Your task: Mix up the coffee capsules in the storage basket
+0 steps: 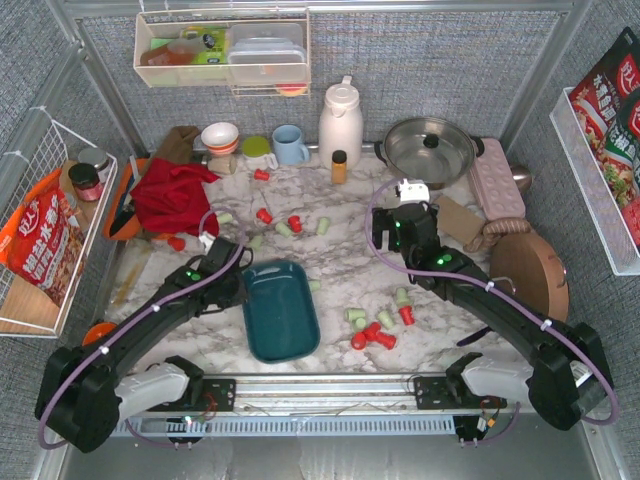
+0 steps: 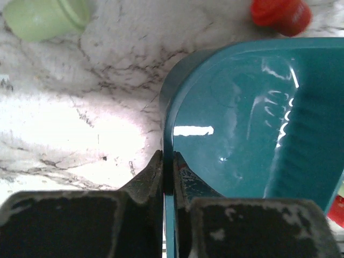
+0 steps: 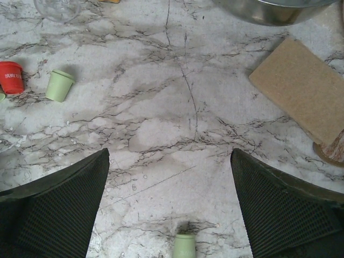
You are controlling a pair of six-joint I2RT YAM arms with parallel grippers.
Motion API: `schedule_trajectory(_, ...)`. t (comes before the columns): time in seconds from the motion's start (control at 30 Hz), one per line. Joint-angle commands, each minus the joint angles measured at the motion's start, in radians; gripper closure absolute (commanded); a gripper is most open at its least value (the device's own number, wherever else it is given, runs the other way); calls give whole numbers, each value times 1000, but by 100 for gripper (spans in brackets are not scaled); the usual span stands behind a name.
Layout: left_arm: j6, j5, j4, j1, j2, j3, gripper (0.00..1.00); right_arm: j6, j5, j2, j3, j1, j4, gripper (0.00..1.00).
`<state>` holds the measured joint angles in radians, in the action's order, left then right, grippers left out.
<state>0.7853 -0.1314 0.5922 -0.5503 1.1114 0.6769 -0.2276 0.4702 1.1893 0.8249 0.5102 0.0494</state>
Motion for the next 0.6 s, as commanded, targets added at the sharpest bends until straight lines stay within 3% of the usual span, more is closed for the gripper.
schedule_trajectory(0.0, -47, 75, -61, -2, -36, 31, 88, -16, -15, -4, 12, 1, -10, 1)
schedule_trajectory(0.13, -97, 103, -43, -3, -78, 95, 97, -22, -32, -9, 27, 1, 11, 1)
schedule_trajectory(0.27, -170, 25, -15, -2, -111, 186, 100, -22, -90, -7, 53, 2, 25, 1)
schedule_trajectory(0.4, -298, -49, -147, -2, -126, 230, 100, -24, -158, 4, 64, 2, -1, 1)
schedule_trajectory(0.57, -446, -47, -405, -2, -91, 242, 100, -13, -303, 2, 74, 2, -42, 1)
